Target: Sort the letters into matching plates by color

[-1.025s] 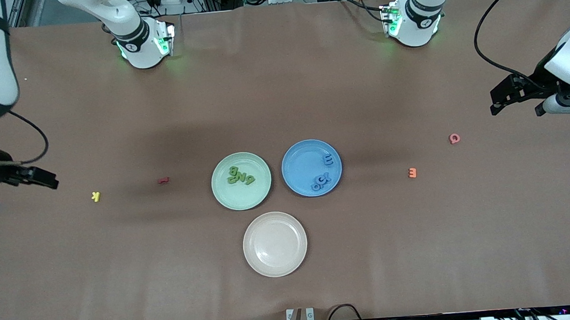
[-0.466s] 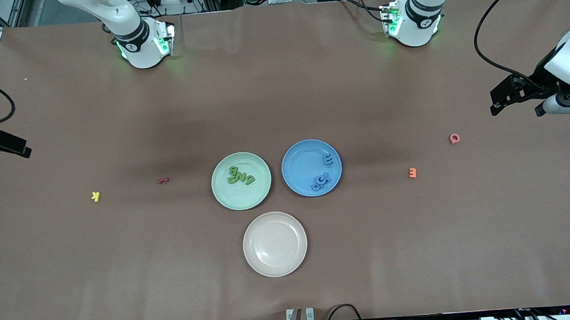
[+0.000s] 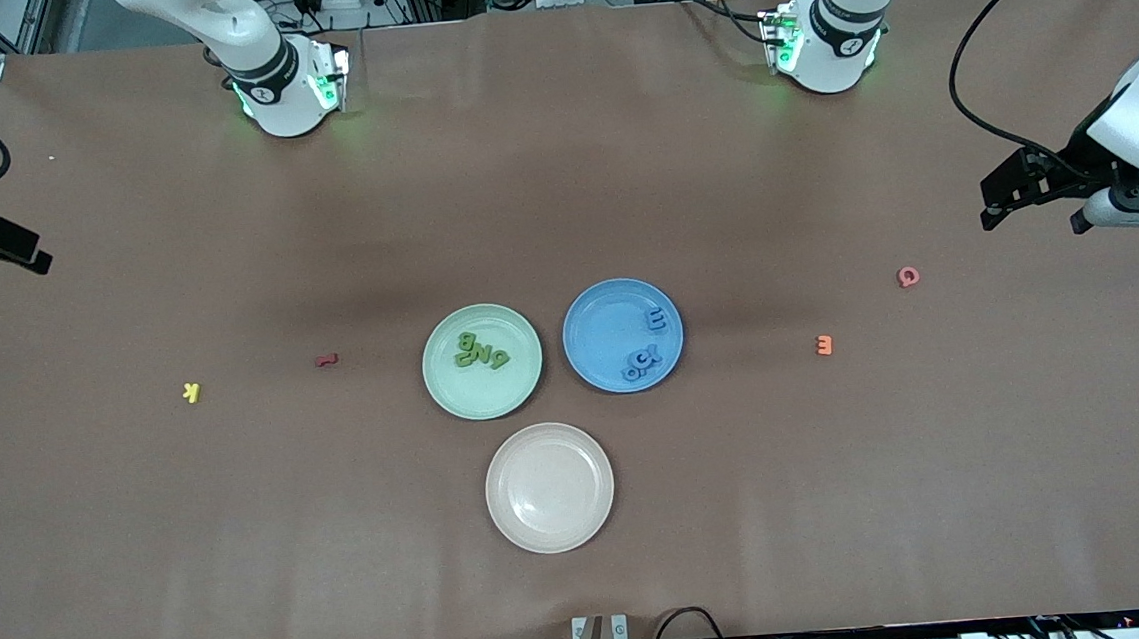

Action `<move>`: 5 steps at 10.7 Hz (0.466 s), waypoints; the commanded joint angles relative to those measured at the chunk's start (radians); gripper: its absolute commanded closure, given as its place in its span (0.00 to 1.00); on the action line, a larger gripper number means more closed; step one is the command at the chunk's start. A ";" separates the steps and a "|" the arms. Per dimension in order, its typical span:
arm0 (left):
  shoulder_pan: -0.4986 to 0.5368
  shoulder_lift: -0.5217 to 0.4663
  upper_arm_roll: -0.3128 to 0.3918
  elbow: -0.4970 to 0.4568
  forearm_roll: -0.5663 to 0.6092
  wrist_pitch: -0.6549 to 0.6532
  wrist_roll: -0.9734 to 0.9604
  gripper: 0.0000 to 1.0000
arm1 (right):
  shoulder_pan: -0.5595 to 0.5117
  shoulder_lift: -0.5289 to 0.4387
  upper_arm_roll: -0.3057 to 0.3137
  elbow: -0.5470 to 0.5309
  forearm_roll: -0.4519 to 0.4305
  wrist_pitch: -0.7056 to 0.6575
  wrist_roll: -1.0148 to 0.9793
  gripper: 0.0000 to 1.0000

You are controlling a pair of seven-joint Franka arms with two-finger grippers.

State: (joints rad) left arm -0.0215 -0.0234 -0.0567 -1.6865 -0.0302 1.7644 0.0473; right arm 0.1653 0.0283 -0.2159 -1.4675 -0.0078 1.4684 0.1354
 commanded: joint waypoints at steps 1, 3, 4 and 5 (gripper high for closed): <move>0.006 -0.010 -0.003 -0.009 0.013 0.007 0.023 0.00 | -0.006 -0.059 0.021 -0.078 -0.018 0.012 0.027 0.00; 0.006 -0.010 -0.003 -0.010 0.013 0.007 0.023 0.00 | -0.004 -0.067 0.021 -0.097 -0.018 0.036 0.027 0.00; 0.006 -0.010 -0.003 -0.010 0.013 0.007 0.023 0.00 | -0.003 -0.065 0.021 -0.097 -0.018 0.049 0.027 0.00; 0.006 -0.012 -0.003 -0.010 0.012 0.007 0.023 0.00 | -0.004 -0.062 0.021 -0.096 -0.018 0.059 0.027 0.00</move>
State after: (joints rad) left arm -0.0212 -0.0234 -0.0567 -1.6867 -0.0302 1.7644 0.0485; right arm 0.1652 0.0015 -0.2052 -1.5230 -0.0083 1.4946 0.1459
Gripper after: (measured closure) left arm 0.000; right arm 0.000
